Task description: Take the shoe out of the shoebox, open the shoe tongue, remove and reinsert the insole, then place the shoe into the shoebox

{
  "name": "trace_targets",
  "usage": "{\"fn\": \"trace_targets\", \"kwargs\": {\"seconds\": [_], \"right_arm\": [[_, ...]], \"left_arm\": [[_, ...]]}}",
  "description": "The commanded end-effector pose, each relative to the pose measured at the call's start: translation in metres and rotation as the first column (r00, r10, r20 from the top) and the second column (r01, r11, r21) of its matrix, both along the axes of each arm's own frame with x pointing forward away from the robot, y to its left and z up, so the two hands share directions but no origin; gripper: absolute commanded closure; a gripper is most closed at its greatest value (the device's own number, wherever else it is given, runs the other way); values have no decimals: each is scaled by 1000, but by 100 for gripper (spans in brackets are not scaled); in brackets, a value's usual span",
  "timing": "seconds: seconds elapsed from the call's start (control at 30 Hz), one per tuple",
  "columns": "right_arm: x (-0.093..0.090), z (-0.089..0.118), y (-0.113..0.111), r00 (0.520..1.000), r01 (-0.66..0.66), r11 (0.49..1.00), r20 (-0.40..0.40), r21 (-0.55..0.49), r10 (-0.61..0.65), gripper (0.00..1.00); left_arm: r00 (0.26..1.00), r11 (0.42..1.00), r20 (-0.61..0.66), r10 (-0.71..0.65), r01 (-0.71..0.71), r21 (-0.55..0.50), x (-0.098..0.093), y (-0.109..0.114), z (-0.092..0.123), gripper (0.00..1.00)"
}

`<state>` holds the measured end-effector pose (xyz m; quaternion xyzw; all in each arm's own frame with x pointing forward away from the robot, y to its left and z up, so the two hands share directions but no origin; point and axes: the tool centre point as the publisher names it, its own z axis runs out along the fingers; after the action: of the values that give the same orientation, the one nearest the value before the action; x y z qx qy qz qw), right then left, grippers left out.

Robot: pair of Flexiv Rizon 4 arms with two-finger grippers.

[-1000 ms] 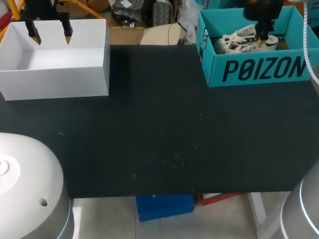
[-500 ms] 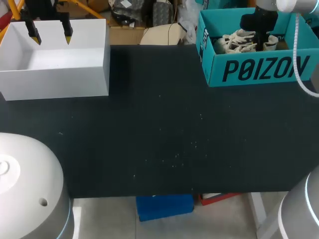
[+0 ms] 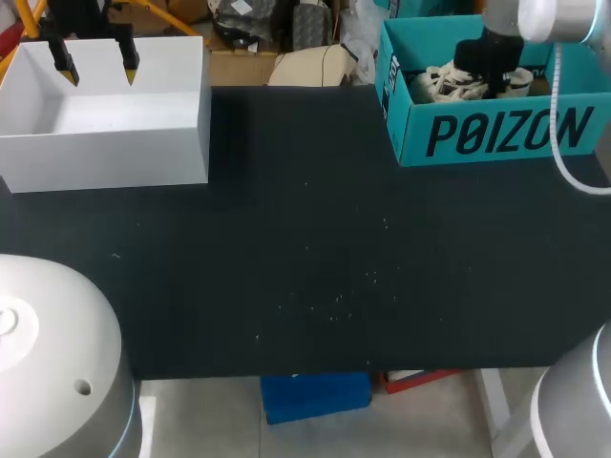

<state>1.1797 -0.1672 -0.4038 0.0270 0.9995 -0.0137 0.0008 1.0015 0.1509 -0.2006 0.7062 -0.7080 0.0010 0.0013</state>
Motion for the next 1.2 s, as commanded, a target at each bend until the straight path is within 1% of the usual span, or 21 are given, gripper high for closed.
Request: {"fn": "trace_targets", "kwargs": {"seconds": [0.03,0.23,0.4,0.6,0.7,0.73,0.8,0.9,1.0,1.07,1.17,1.2], "right_arm": [[-3,12,-3,1000,-4,1000,-9,-13,4,100],[-11,44,-13,1000,-7,999,-5,-34,7,100],[-20,77,-17,1000,-7,998,-4,-58,7,100],[-26,129,-13,999,29,996,40,-85,-25,100],[-31,161,-6,998,32,995,64,-99,-26,100],[-32,167,-5,997,34,994,70,-105,-26,100],[-38,187,0,997,32,993,76,-116,-23,100],[-47,211,8,995,27,989,94,-146,-13,100],[-59,238,22,993,20,987,117,-160,-1,100],[-67,253,30,991,17,985,133,-170,6,100],[-78,269,41,988,3,984,151,-179,25,100],[-86,276,48,987,-12,982,155,-190,42,100]], "left_arm": [[1000,1000,-1,1,-1,2,0,-1,0,0],[1000,1000,-1,1,-1,2,0,-1,0,0],[1000,1000,-1,1,-1,2,0,-1,0,0],[1000,1000,-1,1,-1,2,0,-1,0,0],[1000,1000,-1,1,-1,2,0,-1,0,0],[1000,1000,-1,1,-1,2,0,-1,0,0],[1000,1000,-1,1,-1,2,0,-1,0,0],[1000,1000,-1,1,-1,2,0,-1,0,0],[1000,1000,-1,1,-1,2,0,-1,0,0],[1000,1000,-1,1,-1,2,0,-1,0,0],[1000,1000,-1,1,-1,2,0,-1,0,0],[1000,1000,-1,1,-1,2,0,-1,0,0]]}}
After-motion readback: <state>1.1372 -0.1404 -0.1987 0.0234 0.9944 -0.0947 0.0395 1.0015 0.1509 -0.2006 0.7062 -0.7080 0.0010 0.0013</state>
